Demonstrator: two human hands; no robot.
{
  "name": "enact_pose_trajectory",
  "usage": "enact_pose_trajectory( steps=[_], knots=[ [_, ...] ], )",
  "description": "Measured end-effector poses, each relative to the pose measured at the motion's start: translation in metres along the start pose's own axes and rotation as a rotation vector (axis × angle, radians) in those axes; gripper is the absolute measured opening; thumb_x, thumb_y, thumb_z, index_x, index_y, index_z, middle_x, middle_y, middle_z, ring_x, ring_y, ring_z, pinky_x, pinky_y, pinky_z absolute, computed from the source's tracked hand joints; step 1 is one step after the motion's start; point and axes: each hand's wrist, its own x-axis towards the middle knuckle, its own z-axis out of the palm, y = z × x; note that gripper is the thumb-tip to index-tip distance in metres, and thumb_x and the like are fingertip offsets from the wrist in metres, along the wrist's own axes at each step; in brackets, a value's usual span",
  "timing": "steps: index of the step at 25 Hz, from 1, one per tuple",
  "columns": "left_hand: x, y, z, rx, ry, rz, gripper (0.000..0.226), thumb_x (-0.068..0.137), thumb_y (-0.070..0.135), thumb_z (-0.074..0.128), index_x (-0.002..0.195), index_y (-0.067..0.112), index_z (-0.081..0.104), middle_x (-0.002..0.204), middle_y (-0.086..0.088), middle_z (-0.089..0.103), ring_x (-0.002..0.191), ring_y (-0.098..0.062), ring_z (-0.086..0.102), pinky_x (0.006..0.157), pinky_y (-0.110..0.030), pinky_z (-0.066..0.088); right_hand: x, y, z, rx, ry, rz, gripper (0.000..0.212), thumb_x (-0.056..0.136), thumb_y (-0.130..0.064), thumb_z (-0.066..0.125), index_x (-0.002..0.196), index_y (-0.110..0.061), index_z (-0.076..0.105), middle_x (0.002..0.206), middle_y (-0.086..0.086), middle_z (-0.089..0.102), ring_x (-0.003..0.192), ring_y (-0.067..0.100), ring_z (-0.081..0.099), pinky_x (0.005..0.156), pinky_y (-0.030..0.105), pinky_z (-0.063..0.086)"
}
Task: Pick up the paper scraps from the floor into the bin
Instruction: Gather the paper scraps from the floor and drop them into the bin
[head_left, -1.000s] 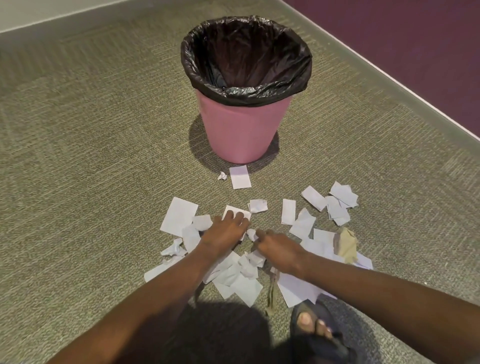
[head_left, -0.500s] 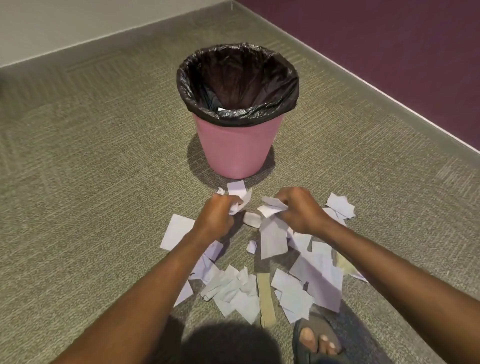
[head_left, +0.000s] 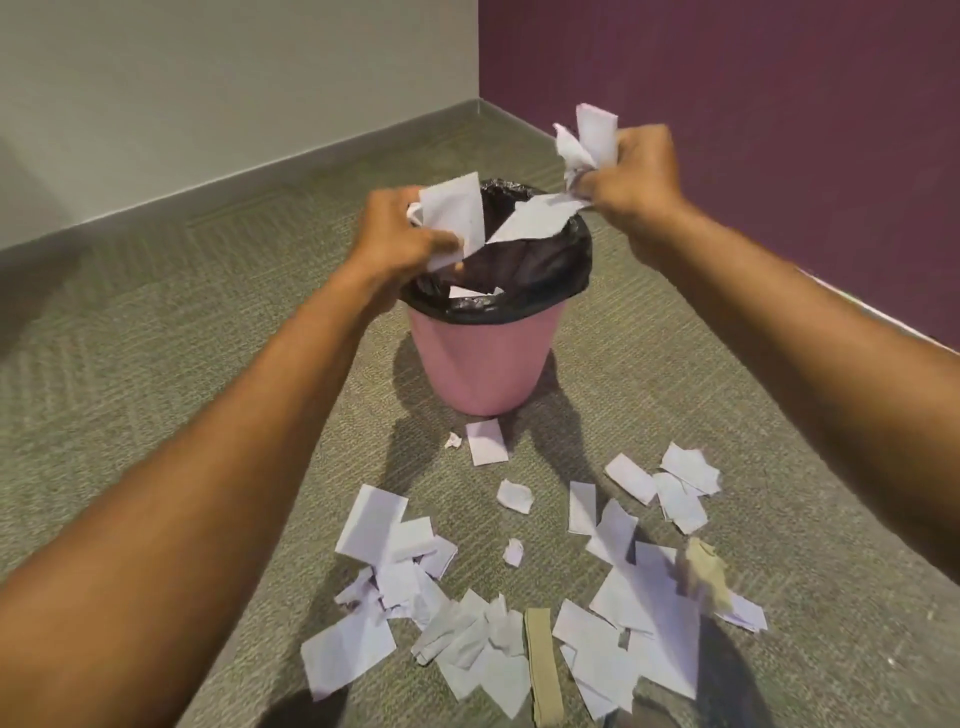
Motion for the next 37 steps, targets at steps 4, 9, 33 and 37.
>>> enact_pose_trajectory(
  steps=[4, 9, 33, 37],
  knots=[
    [0.036, 0.001, 0.009, 0.278, -0.182, -0.057, 0.074, 0.066, 0.004, 0.085, 0.132, 0.007, 0.050, 0.123, -0.010, 0.059, 0.109, -0.027, 0.061, 0.082, -0.039, 0.059, 0.008, 0.008, 0.020, -0.040, -0.285, 0.128, 0.035, 0.081, 0.004, 0.070, 0.114, -0.003, 0.064, 0.104, 0.007, 0.063, 0.092, 0.025, 0.067, 0.067, 0.032, 0.061],
    [-0.004, -0.013, 0.012, 0.500, 0.176, 0.268, 0.024, 0.076, 0.012, 0.067, 0.100, 0.016, 0.072, 0.103, -0.005, 0.067, 0.093, -0.018, 0.064, 0.083, -0.033, 0.055, -0.003, 0.023, 0.005, -0.034, -0.210, 0.032, 0.021, 0.083, -0.001, 0.068, 0.101, -0.012, 0.071, 0.098, 0.004, 0.069, 0.091, 0.016, 0.066, 0.069, 0.028, 0.053],
    [-0.112, -0.215, 0.258, 1.228, -1.056, 0.374, 0.111, 0.072, 0.053, 0.076, 0.153, 0.032, 0.003, 0.162, -0.011, -0.015, 0.148, -0.039, -0.008, 0.114, -0.064, 0.010, -0.130, 0.346, -0.063, -1.078, -0.751, 0.347, 0.115, 0.063, -0.054, 0.084, 0.152, -0.033, 0.015, 0.158, 0.014, 0.017, 0.136, 0.042, 0.034, 0.103, 0.052, 0.043],
    [-0.104, -0.221, 0.265, 1.287, -1.126, 0.377, 0.102, 0.068, 0.056, 0.077, 0.149, 0.032, 0.022, 0.162, -0.009, 0.004, 0.146, -0.039, 0.007, 0.109, -0.065, 0.024, -0.145, 0.345, -0.060, -1.119, -0.724, 0.257, 0.085, 0.077, -0.038, 0.079, 0.147, -0.024, 0.032, 0.145, 0.017, 0.033, 0.128, 0.043, 0.037, 0.096, 0.049, 0.045]
  ],
)
